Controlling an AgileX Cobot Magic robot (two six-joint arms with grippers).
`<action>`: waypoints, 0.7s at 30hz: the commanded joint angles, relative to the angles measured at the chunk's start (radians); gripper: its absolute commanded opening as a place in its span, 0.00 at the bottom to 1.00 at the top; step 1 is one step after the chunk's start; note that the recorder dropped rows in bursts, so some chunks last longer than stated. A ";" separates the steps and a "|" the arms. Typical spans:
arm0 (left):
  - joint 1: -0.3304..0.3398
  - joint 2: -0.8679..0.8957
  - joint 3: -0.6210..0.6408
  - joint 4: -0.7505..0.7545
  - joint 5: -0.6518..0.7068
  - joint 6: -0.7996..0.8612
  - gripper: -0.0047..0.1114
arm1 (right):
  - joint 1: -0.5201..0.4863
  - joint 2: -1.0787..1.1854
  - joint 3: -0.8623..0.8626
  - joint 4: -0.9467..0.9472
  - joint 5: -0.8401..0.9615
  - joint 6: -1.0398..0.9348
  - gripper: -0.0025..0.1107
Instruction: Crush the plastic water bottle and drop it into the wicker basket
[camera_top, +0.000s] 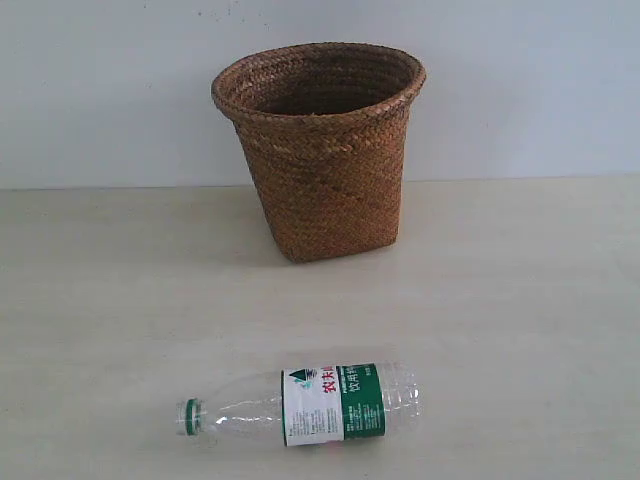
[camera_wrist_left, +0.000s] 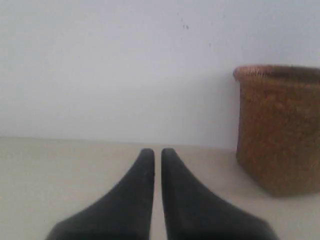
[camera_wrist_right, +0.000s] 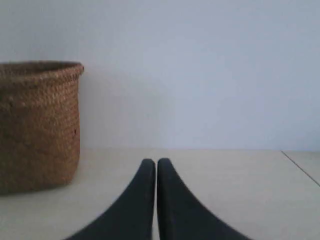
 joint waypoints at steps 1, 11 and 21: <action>0.003 -0.003 0.004 -0.014 -0.170 -0.185 0.08 | -0.003 -0.005 -0.001 0.027 -0.127 0.115 0.02; 0.003 0.280 -0.216 0.037 -0.326 -0.253 0.08 | -0.003 0.228 -0.238 0.027 -0.187 0.130 0.02; 0.003 0.779 -0.555 0.125 -0.227 -0.253 0.08 | -0.003 0.574 -0.568 0.020 -0.027 0.053 0.02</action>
